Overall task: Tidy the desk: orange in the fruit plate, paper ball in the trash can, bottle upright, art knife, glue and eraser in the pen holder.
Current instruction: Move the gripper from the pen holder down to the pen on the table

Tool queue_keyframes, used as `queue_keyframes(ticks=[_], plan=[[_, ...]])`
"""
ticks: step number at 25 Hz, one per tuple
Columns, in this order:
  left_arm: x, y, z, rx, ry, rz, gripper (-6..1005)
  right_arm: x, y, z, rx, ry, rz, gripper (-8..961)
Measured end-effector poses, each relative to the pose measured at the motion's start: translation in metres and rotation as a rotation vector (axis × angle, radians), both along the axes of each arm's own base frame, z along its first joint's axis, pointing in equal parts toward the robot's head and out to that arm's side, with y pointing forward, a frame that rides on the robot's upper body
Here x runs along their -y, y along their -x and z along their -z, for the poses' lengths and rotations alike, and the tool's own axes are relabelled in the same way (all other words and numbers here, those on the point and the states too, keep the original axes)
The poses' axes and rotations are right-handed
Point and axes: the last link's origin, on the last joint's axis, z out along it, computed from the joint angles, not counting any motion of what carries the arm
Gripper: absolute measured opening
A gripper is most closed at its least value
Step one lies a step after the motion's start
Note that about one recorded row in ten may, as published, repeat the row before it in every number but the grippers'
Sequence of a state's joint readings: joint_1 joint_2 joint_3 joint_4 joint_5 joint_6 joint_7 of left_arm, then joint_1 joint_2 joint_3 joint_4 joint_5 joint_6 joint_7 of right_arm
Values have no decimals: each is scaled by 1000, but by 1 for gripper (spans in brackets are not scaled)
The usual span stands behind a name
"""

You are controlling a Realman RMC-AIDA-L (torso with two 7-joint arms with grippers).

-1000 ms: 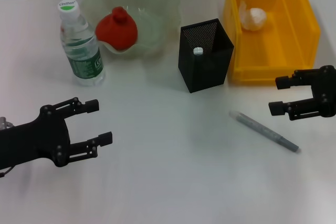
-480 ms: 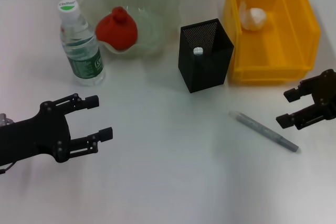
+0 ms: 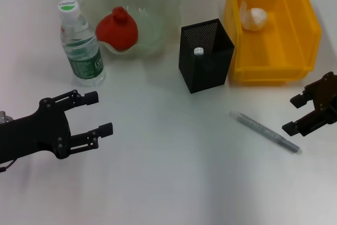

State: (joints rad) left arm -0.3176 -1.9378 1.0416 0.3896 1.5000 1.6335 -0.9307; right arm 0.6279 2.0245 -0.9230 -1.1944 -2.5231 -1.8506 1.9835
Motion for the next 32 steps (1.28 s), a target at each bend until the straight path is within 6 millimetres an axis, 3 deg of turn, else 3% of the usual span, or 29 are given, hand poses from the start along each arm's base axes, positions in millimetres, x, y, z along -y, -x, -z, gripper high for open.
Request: queue_keyframes(ticks=[10,19,32], plan=[[0,-1,1,4,-2,-2,784,-3,6,16,14,4,-44,813],[0,-1,2,8,-4,-3,784,-14,13,49,54,18,-100,813],[2,0,2,20,-21,-14,784,-25,9,75,88,21,-101,814]])
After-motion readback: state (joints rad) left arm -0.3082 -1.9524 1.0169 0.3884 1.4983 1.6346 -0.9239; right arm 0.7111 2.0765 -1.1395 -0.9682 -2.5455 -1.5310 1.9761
